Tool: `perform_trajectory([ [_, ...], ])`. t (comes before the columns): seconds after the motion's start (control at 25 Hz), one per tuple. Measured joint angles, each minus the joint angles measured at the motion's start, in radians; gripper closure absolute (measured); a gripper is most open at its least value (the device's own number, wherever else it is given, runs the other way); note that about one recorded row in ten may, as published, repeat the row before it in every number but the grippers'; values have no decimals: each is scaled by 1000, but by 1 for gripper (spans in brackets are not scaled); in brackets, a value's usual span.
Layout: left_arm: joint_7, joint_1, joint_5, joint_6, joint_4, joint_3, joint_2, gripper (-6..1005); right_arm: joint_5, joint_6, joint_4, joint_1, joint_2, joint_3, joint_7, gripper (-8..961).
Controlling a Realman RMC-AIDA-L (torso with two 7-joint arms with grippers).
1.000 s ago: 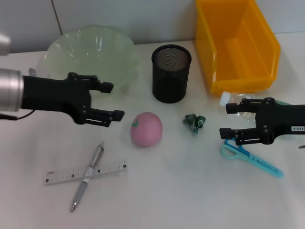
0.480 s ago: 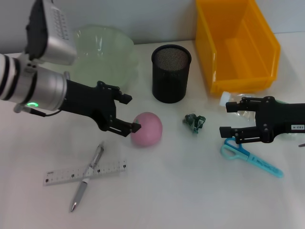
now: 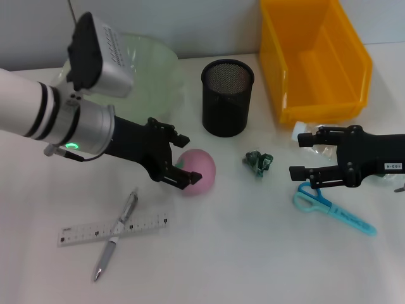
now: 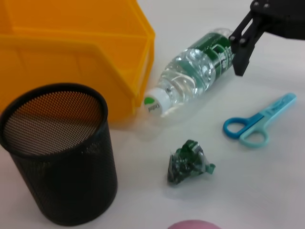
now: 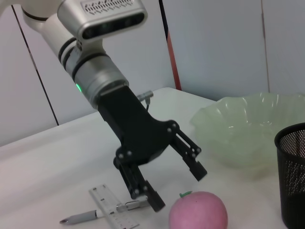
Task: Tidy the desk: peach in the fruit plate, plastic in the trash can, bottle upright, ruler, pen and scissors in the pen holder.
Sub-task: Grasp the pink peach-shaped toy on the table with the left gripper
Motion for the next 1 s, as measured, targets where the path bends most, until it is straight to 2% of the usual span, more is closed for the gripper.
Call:
perform_trajectory([
  [0.12, 0, -5, -10, -21, -18, 24, 0, 188, 0, 0, 0, 1, 0, 0, 0, 119],
  [0.16, -1, -5, -33, -62, -31, 68, 0, 188, -1, 1, 0, 1, -1, 0, 0, 119],
  [0.24, -4, -3, -56, -93, -38, 103, 0, 189, -1, 2, 0, 1, -1, -1, 0, 119],
  [0.32, -4, -3, -56, -93, -38, 103, 0, 189, -2, 3, 0, 1, -1, -2, 0, 119],
  [0.48, -8, -1, -99, -162, -56, 176, 0, 190, -2, 4, 0, 2, -2, -2, 0, 119],
  [1.0, 0, 0, -107, -161, -76, 184, 0, 214, -2, 4, 0, 2, -2, 5, 0, 118],
])
